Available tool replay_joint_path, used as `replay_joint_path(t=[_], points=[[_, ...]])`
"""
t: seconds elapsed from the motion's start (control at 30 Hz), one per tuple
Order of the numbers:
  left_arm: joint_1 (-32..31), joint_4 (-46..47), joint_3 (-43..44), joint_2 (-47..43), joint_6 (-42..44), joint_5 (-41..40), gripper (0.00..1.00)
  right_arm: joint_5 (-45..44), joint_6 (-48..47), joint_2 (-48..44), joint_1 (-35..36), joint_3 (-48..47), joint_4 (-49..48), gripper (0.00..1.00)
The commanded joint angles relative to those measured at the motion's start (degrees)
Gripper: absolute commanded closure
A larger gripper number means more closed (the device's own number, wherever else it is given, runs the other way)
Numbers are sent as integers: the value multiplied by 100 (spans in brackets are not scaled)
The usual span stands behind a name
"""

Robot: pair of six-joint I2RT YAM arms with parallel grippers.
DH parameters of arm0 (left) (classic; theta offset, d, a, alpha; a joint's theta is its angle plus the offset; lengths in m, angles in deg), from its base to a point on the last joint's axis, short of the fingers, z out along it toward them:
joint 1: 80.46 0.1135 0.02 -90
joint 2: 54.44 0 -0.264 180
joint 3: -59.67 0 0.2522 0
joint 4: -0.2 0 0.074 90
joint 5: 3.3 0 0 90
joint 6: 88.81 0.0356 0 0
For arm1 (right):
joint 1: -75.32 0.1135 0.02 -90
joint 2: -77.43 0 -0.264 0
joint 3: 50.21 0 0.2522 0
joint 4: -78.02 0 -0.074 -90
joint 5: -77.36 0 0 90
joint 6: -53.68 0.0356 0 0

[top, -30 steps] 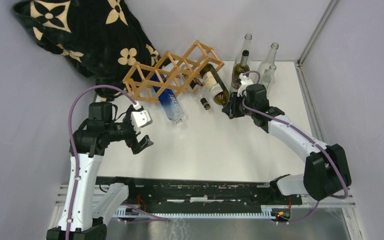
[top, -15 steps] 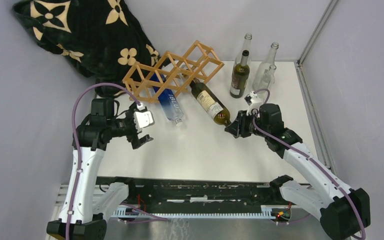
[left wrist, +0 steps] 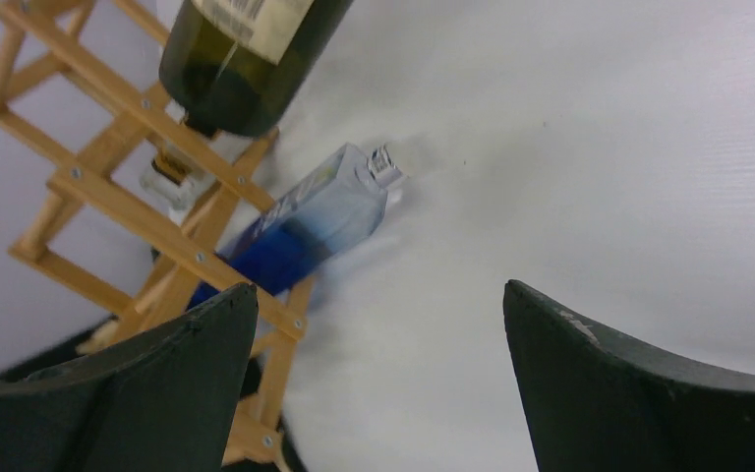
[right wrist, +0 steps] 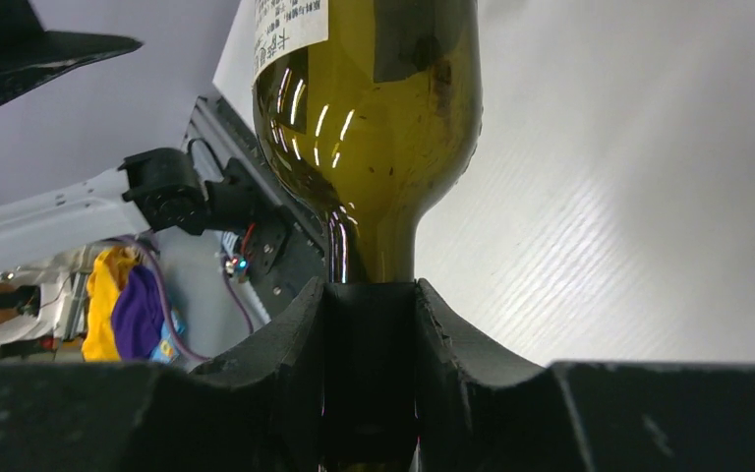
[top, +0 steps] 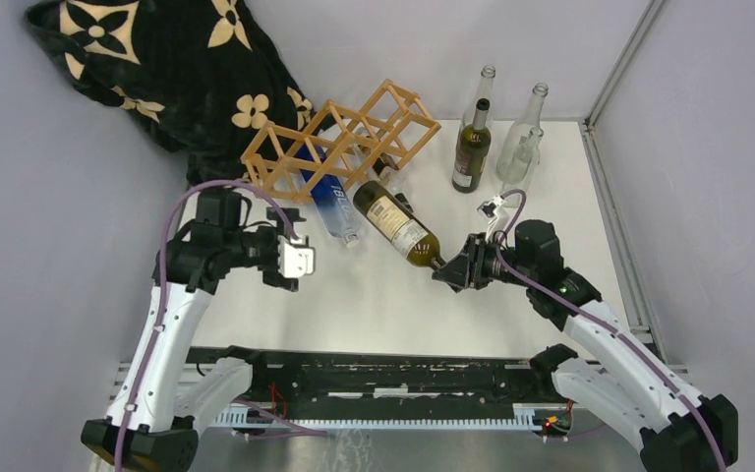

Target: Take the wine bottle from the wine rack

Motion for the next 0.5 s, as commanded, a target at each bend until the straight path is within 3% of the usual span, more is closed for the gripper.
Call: replay_joint_path(t=[0.0,0.17,0.47], points=[[-937,552,-57,109,1074,-548,0,430,455,-680,316,32,-1043,100],[-1759,1045,70,476,986,-872,0,257,540,-950,662,74,-474,100],[-2884,1737,-493,547,1161,-1699,0,300,531,-777,960,-489,-142,100]])
